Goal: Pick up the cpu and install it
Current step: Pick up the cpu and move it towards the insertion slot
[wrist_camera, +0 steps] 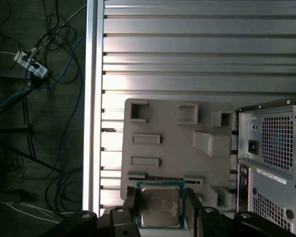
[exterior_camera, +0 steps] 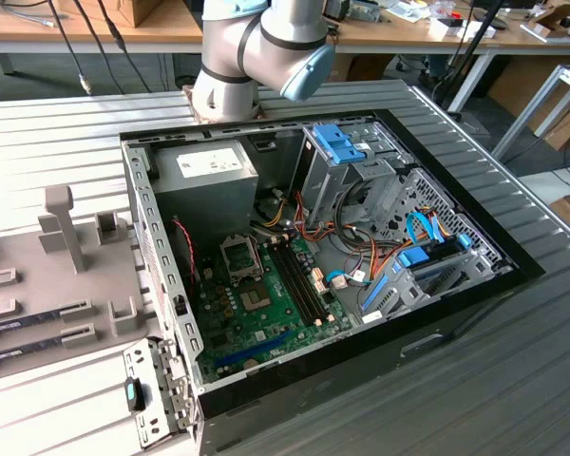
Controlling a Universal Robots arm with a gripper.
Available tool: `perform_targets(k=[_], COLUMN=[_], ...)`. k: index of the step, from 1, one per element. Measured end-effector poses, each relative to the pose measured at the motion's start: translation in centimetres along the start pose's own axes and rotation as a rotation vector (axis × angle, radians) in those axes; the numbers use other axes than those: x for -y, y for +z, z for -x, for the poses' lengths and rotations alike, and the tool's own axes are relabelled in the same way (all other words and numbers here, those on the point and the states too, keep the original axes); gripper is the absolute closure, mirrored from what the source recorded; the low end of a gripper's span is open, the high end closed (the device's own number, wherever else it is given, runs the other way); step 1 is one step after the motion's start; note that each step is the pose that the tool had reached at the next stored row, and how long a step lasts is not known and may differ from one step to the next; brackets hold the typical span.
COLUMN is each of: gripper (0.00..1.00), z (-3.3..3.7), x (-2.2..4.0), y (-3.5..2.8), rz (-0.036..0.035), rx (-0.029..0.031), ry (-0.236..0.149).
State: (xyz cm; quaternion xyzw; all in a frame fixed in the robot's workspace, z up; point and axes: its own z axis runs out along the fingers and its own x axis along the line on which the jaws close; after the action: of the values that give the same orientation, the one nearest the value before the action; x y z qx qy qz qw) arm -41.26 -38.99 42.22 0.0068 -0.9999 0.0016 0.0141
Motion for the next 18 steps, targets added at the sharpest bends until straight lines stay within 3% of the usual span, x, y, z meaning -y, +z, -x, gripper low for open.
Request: perform_targets(k=[4,18], gripper=[0.53,0.53], z=[0.25,2.08], x=[0.07,0.37], y=[0.0,0.0], rz=[0.0,0.0], rx=[0.0,0.0], ry=[0.0,0.0])
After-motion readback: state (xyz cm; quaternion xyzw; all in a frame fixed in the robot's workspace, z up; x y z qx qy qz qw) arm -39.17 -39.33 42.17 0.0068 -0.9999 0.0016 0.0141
